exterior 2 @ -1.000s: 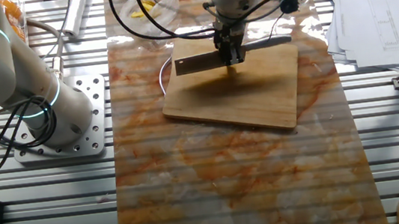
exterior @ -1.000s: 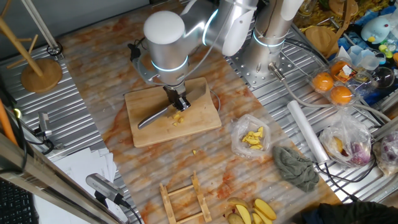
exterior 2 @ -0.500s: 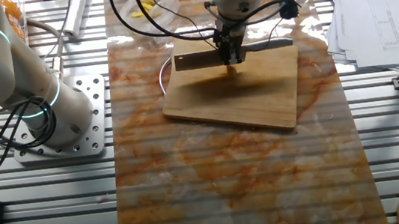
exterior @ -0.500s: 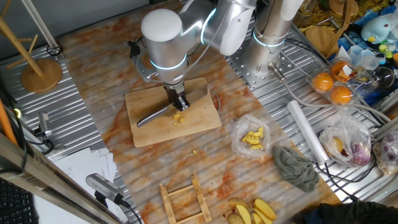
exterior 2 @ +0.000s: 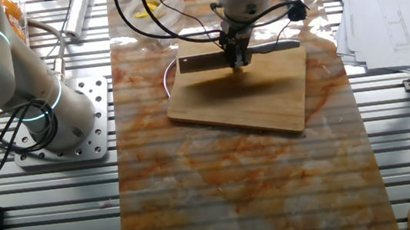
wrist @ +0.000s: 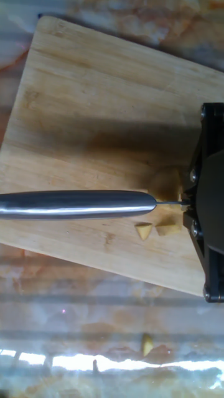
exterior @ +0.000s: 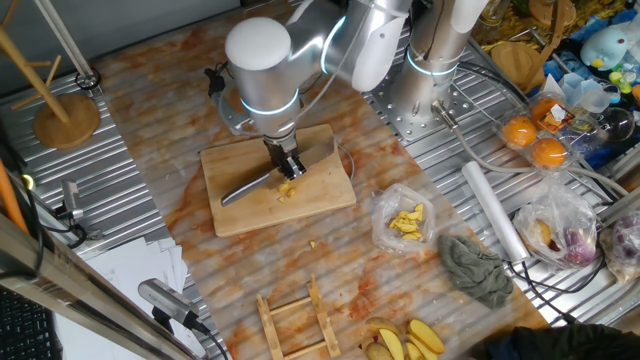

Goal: Chop the potatoes

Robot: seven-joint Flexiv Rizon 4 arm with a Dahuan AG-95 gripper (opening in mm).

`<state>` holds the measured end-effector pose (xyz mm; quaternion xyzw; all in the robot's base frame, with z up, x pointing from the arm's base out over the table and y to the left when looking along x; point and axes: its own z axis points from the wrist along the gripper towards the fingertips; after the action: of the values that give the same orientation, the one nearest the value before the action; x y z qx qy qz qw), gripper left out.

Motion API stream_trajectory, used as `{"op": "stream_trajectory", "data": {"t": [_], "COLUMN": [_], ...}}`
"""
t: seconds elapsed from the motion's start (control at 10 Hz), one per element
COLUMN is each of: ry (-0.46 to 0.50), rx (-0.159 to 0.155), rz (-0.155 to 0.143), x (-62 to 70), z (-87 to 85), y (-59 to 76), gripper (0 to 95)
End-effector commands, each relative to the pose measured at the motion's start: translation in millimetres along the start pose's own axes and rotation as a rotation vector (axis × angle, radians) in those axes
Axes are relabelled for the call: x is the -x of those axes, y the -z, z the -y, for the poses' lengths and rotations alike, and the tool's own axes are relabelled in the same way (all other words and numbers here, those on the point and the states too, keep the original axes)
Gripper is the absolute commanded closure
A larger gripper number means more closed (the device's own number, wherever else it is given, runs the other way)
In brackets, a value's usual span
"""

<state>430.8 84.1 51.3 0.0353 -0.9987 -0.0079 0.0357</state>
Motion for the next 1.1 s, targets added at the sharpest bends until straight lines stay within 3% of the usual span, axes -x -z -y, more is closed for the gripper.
{"op": "stream_trajectory", "data": {"t": [0.1, 0.4, 0.6, 0.9, 1.1], "ry": [0.000, -0.003, -0.002, 0.000, 0.000], "rx": [-0.012, -0.006, 0.008, 0.010, 0.003], "rz": [0.001, 0.000, 0.014, 0.000, 0.002], "x": [4.2, 8.3, 9.1, 3.1, 4.5], "z": [1.1, 4.5, 3.3, -6.0, -6.1], "y": [-9.2, -18.6, -20.7, 10.9, 15.4], "gripper": [95.0, 95.0, 95.0, 95.0, 95.0]}}
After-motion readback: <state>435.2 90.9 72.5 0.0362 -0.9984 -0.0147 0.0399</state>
